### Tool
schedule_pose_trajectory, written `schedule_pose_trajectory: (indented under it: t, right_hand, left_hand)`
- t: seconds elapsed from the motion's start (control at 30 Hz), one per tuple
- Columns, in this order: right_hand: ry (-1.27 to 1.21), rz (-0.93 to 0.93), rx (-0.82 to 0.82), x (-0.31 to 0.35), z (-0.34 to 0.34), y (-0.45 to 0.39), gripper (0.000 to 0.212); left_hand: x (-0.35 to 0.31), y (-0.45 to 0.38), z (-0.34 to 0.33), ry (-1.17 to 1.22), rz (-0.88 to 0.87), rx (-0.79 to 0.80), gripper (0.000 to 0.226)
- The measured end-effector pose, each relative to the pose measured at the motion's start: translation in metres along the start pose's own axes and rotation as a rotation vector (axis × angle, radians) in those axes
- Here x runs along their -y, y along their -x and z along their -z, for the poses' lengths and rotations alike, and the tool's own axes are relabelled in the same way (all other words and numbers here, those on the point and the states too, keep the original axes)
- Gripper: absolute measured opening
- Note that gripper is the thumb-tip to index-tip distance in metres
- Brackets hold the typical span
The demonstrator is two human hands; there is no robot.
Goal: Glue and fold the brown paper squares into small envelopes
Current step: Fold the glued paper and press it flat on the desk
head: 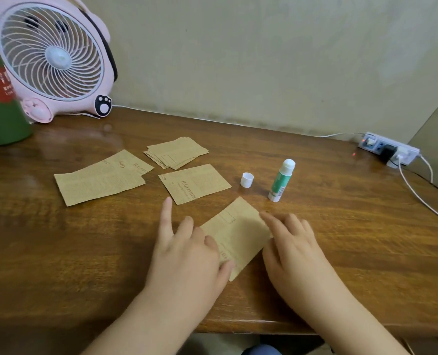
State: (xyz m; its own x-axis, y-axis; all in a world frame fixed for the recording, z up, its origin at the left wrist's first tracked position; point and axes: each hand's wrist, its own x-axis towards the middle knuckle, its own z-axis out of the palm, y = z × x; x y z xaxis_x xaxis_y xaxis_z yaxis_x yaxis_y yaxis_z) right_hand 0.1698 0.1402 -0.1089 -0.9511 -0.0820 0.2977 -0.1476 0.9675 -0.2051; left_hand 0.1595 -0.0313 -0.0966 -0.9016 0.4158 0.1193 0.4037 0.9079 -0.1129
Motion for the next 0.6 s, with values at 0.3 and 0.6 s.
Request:
schedule_pose_trajectory:
  t: [0.3,0.6]
  right_hand:
    - [-0.074,0.227,0.211,-0.017,-0.007,-0.029,0.046]
    - [-0.064,0.221,0.240,0.014,-0.019,-0.047,0.062]
  left_hand:
    - [-0.004,-0.009,-0.009,0.274,-0.103,-0.140,0.044]
    - [0.023,-0.030,-0.027,0.236,-0.060,-0.044,0.095]
